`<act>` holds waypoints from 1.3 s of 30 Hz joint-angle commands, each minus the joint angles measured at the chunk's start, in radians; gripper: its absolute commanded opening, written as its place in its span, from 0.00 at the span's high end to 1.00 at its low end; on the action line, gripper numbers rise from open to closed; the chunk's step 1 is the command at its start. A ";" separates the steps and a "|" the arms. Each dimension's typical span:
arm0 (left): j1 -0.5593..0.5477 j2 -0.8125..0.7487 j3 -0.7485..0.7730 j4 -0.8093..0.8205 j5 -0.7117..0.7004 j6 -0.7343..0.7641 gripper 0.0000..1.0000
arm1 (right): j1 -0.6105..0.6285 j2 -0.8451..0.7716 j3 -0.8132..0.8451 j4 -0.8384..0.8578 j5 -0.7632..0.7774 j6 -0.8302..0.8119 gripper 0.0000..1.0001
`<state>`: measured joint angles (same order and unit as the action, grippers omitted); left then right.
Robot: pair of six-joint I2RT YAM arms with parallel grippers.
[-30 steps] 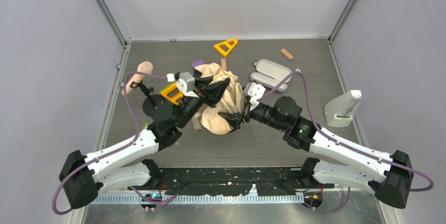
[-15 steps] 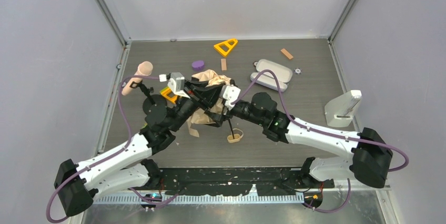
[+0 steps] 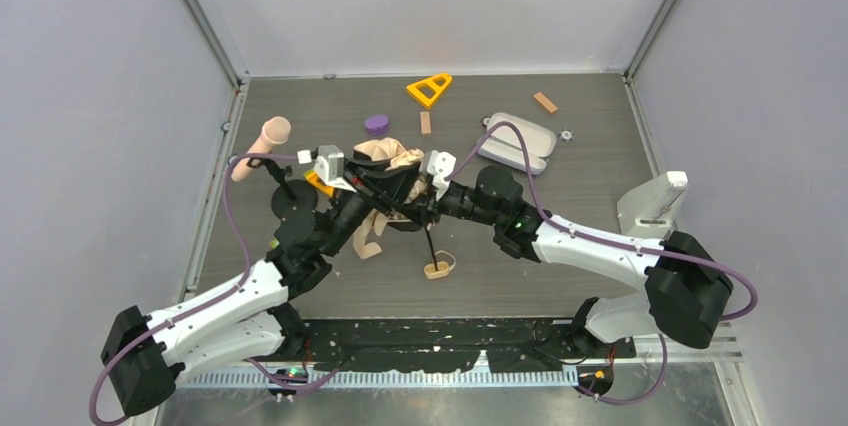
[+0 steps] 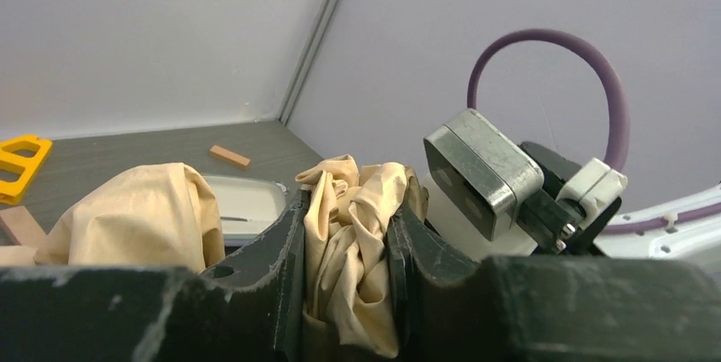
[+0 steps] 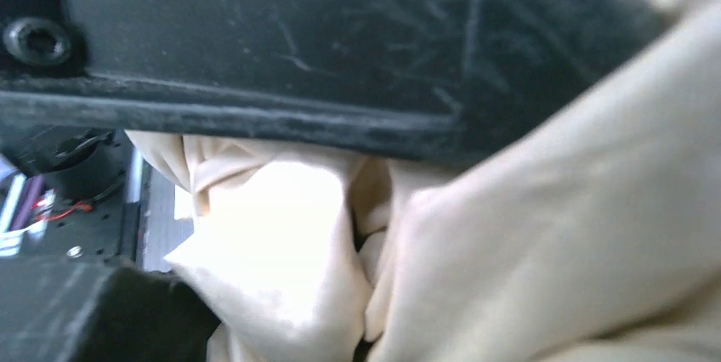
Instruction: Put away the umbrella
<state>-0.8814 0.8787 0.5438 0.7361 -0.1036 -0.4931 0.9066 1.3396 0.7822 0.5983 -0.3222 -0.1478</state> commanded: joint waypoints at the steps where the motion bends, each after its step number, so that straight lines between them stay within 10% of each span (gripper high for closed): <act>1: -0.050 -0.025 0.029 -0.174 0.217 -0.009 0.83 | -0.108 -0.058 0.030 0.052 -0.163 0.102 0.94; 4: -0.033 -0.078 0.057 -0.269 0.231 0.048 0.27 | -0.173 -0.100 0.031 0.013 -0.292 0.162 0.94; 7: 0.008 -0.137 0.089 -0.380 0.285 0.088 0.01 | -0.212 -0.147 0.033 -0.025 -0.418 0.225 0.94; 23: 0.266 -0.314 0.311 -0.761 0.543 0.093 0.00 | -0.247 -0.262 0.026 -0.127 -0.577 0.318 0.94; 39: 0.297 -0.175 0.300 -0.474 0.833 -0.041 0.00 | -0.246 -0.253 0.060 -0.034 -0.738 0.455 0.94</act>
<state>-0.5884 0.6579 0.8780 0.0677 0.6392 -0.4397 0.6636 1.1149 0.7761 0.4507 -1.0058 0.2504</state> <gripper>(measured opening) 0.994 0.466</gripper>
